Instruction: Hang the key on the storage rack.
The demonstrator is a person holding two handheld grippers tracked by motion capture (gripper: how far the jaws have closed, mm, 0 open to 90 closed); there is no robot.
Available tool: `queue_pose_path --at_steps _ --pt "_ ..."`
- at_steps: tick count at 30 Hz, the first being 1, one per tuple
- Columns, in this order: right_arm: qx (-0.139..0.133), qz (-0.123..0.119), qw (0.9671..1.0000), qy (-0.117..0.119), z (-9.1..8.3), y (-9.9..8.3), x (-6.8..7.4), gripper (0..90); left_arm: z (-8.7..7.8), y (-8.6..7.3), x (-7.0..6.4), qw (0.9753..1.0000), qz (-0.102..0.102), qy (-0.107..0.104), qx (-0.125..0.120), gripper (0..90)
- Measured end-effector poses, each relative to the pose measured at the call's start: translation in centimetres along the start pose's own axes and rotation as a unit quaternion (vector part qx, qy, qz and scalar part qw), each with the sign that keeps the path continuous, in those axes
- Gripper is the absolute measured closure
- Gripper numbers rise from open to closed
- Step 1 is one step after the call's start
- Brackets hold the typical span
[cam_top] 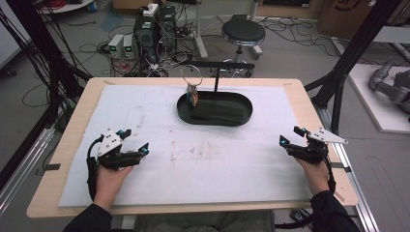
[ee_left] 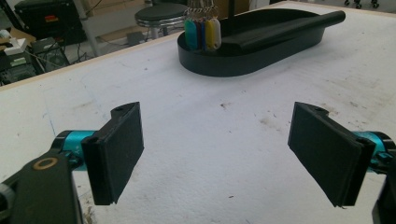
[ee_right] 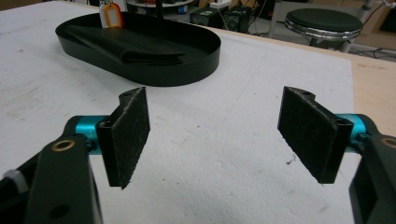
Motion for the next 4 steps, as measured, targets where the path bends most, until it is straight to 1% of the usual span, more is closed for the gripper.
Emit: queue_pose_path --at_steps 3,4 --pt "-0.009 -0.01 0.9999 -0.001 -0.08 -0.07 -0.03 25.7 0.18 -0.05 0.04 1.0 -0.003 0.002 0.004 18.2" --pt "-0.008 -0.008 0.9999 -0.001 -0.09 -0.08 -0.03 25.7 0.23 -0.08 0.06 1.0 -0.003 0.002 0.005 18.1"
Point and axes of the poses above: each handheld gripper's, and its own axes: z roughly forward along the jaws, y roughly out of its top, x roughly to its left, the point moved 7 cm from there along z, roughly forward along the jaws, and after that the axes turned 12 degrees about z, right-handed, at the moved point
